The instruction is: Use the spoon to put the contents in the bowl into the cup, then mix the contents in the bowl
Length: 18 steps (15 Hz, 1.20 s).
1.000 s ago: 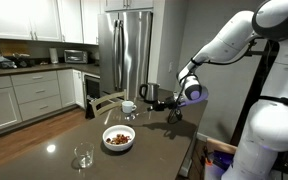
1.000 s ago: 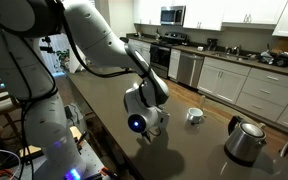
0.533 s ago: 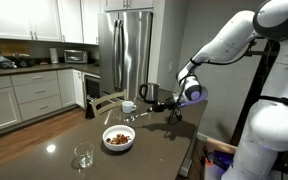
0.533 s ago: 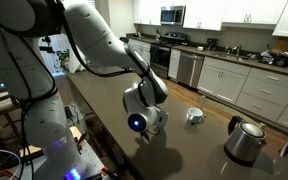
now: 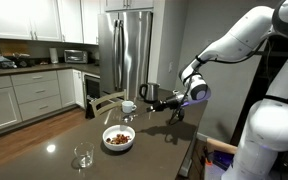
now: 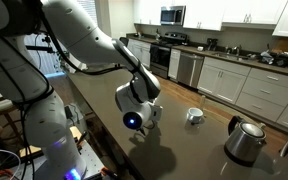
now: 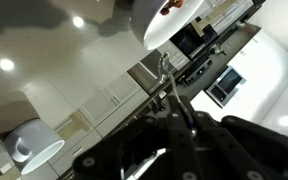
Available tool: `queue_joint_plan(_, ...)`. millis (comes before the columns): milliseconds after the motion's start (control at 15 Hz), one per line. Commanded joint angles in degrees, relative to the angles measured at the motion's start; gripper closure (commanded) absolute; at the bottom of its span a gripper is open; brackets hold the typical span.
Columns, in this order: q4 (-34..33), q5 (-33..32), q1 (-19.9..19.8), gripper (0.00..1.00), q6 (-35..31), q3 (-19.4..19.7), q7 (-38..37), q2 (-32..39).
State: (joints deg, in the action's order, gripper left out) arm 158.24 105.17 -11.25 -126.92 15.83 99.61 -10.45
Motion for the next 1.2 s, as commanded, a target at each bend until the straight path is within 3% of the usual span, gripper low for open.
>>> queue_joint_plan(0,2.80,-2.95,-2.27,0.97,1.45,-1.54,-2.64,-4.70)
queue_joint_plan(400,0.83,-1.40,-1.97,0.97,3.45,-2.83,6.63,-1.61)
queue_joint_plan(1133,0.92,-1.98,-1.01,0.97,2.89,-6.52,31.10,0.45)
